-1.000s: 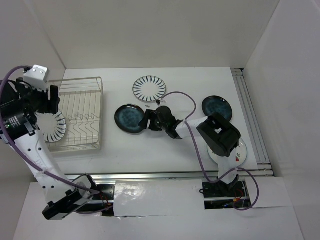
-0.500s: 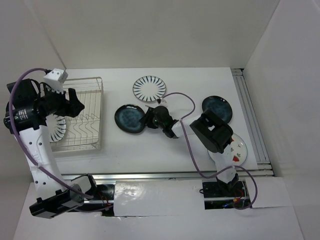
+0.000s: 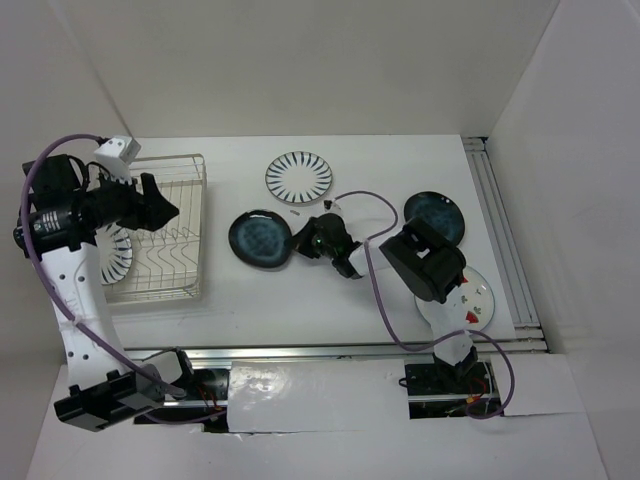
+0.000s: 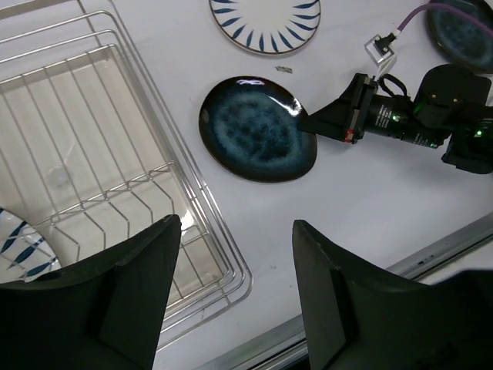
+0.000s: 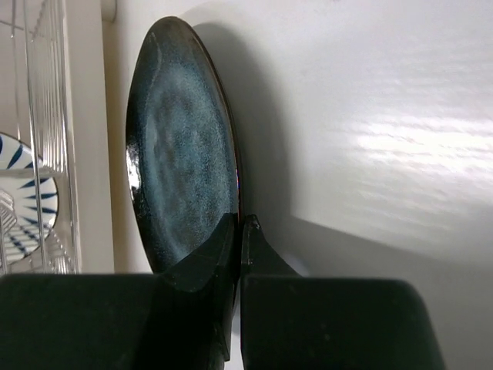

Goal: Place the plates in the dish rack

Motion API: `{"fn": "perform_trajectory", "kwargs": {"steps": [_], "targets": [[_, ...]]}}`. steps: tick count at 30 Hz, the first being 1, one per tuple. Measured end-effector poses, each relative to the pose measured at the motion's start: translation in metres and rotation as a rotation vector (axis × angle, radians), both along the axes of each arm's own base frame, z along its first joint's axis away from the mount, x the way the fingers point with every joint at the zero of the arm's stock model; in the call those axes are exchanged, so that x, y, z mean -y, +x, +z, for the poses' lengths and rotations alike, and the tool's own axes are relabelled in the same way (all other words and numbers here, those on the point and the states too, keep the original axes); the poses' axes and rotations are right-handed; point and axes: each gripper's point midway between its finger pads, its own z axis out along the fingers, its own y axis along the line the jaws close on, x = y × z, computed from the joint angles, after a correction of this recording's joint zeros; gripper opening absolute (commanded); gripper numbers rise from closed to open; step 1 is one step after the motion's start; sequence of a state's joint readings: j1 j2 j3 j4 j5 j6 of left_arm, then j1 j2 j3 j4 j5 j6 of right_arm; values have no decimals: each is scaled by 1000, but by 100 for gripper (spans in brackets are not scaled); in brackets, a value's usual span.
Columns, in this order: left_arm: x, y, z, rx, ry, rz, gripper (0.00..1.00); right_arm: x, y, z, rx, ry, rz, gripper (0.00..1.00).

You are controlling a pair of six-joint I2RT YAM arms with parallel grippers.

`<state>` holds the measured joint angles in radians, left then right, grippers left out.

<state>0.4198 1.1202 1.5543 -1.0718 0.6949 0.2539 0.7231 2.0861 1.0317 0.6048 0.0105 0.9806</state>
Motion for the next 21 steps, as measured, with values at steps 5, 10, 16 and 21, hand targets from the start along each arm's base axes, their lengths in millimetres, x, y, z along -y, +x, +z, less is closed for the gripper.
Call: {"fn": "perform_trajectory", "kwargs": {"steps": [5,10,16,21], "targets": [[9,5,-4,-27,-79,-40,76,24,-16,-4,-46,75,21,0],[31,5,1,-33,-126,-109,93,40,-24,5,-55,104,41,0],[77,11,-6,-79,-113,-231,97,44,-39,31,-34,123,80,0],[84,28,-25,-95,-66,-170,97,40,-41,94,80,203,106,0]]}}
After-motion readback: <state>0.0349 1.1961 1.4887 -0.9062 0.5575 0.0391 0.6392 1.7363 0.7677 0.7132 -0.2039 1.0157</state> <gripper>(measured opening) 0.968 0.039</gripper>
